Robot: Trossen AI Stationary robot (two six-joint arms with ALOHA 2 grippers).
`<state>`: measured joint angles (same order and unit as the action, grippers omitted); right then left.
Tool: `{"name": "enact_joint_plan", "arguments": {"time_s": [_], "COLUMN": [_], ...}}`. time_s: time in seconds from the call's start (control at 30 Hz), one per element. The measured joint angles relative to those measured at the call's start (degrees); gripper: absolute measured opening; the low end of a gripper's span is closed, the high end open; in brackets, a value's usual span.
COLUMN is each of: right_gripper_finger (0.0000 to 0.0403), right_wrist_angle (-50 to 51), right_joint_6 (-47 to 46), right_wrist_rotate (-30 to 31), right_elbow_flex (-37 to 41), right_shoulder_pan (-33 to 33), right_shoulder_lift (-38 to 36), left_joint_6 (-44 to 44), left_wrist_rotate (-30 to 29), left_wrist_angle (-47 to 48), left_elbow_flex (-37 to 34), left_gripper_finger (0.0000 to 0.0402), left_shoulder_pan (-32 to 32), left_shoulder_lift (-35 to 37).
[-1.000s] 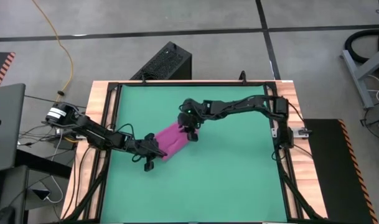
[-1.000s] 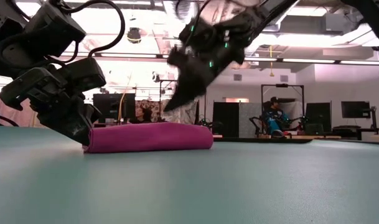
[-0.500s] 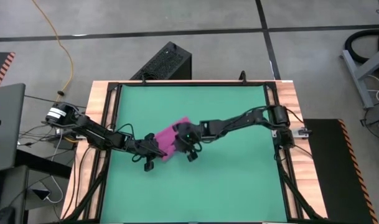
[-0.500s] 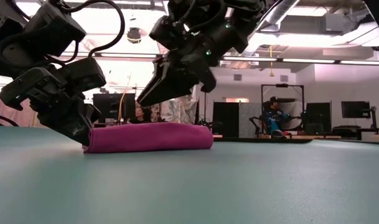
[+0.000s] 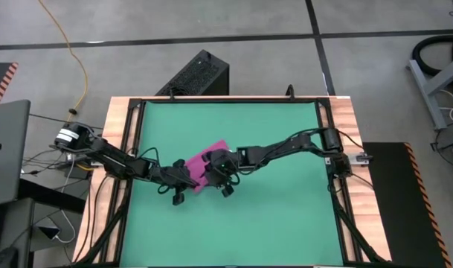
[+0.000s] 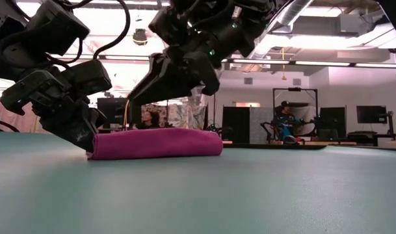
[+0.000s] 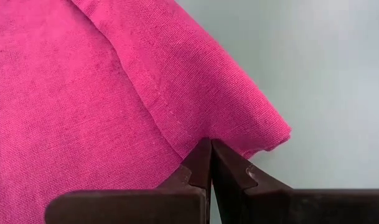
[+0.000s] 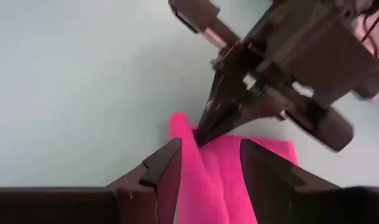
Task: Roll towel into tight, uniform cylinder
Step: Roll the pink towel
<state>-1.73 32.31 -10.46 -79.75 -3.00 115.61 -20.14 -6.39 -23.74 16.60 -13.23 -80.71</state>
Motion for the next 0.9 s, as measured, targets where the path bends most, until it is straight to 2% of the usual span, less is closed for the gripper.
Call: {"name": "enact_joint_plan", "arguments": {"time_s": [0.27, 0.5, 0.9], "right_gripper_finger": [0.0191, 0.0191, 0.0192], "right_wrist_angle": [-1.5, -2.6, 4.9], "right_joint_6": [0.4, 0.9, 1.2], "right_wrist_rotate": [-1.9, -1.8, -0.9], "right_elbow_flex": [-0.2, -1.4, -8.3], "right_shoulder_pan": [-0.2, -0.3, -0.3], "right_shoulder_lift": [0.0, 3.6, 8.7], "left_joint_6": [0.2, 1.8, 4.1], "left_wrist_rotate": [0.0, 0.0, 1.6], "left_wrist_angle": [-0.3, -0.8, -2.1], "left_elbow_flex": [0.0, 0.0, 0.0], "left_gripper_finger": [0.0000, 0.0000, 0.0000], "left_shoulder_pan": [0.0, 0.1, 2.1], "left_shoulder_lift": [0.0, 0.0, 0.0]}}
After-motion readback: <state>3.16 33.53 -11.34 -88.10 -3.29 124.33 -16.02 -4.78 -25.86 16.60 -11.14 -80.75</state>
